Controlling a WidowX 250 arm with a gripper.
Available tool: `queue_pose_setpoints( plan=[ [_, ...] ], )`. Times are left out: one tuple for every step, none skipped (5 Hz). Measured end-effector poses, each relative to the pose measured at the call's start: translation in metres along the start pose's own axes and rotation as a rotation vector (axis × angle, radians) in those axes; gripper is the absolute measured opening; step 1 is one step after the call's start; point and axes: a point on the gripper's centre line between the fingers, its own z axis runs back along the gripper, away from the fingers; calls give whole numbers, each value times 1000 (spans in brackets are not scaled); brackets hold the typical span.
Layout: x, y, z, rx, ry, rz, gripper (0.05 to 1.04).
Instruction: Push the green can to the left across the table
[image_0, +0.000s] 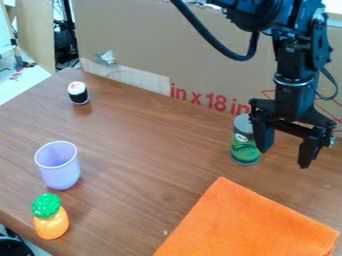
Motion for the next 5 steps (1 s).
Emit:
queue_pose_setpoints(
  plan=[
    [7, 0, -6, 1, 9, 1, 1001],
    [13, -1, -6, 0, 8, -1, 1001],
    [13, -1, -10, 1, 20, 0, 1001],
    [13, 4, -16, 28, 45, -4, 1001],
    [14, 22, -17, 59, 47, 28, 1001]
  ],
)
